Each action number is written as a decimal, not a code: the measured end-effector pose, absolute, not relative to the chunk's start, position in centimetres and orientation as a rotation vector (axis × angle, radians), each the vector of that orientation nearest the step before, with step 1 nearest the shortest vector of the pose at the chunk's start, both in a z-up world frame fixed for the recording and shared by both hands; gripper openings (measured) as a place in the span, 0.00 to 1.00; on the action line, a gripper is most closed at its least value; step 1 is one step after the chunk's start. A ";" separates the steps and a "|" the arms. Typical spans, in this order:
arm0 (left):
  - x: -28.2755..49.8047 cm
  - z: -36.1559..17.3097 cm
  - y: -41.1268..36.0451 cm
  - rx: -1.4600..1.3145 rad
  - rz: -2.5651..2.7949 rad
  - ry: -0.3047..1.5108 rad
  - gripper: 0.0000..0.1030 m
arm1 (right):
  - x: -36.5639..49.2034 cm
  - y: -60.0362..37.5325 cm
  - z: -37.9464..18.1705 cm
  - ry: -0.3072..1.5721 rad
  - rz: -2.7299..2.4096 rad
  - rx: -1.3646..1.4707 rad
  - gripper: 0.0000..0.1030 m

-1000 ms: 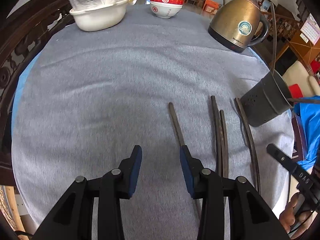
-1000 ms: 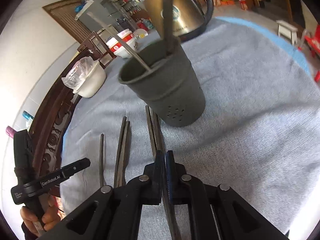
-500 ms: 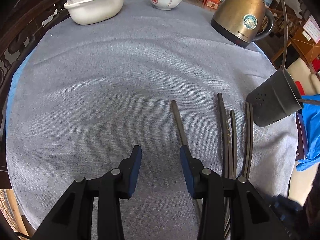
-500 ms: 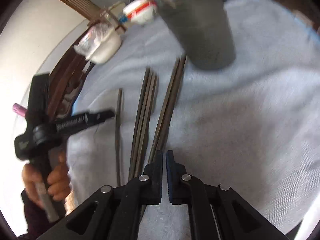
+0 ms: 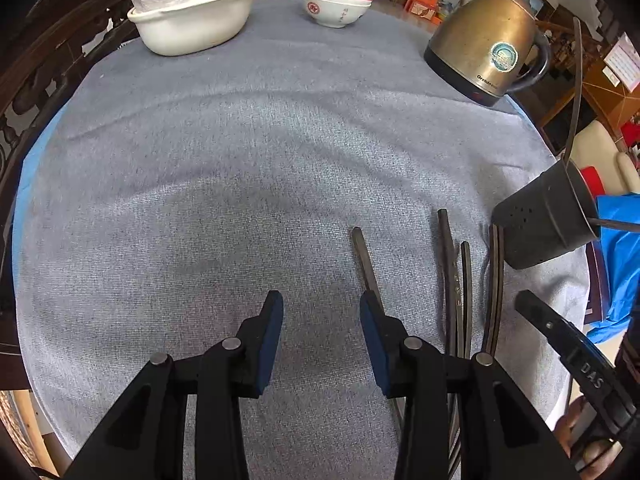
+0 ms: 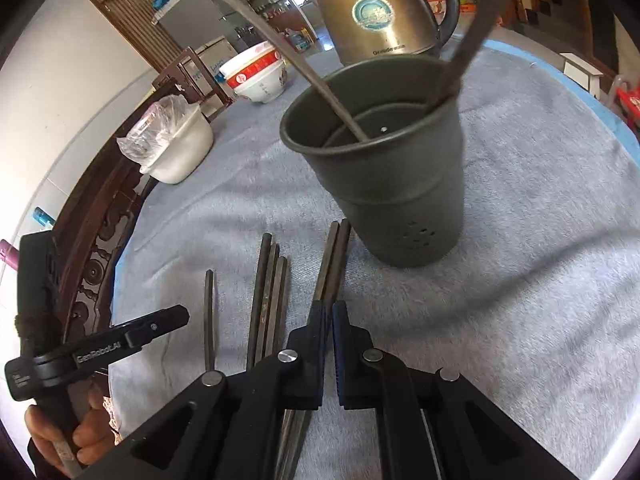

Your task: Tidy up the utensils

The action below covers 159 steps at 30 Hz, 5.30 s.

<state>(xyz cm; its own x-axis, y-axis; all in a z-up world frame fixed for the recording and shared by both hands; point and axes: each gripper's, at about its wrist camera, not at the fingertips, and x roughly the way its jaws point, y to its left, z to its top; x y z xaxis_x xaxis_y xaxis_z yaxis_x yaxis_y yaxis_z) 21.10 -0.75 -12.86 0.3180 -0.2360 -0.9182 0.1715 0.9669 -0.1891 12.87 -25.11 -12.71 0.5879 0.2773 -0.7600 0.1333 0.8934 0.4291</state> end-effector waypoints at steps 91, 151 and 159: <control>27.1 -16.0 -10.4 0.149 -0.162 1.272 0.09 | 16.3 -22.4 -14.2 1.109 0.041 0.087 0.10; 19.7 -8.5 -5.0 0.056 -0.426 1.159 0.05 | 11.0 -24.8 -8.5 0.877 0.081 0.318 0.07; 18.7 -4.0 -5.7 0.033 -0.457 1.067 0.05 | 9.6 -24.8 -4.7 0.769 0.119 0.333 0.07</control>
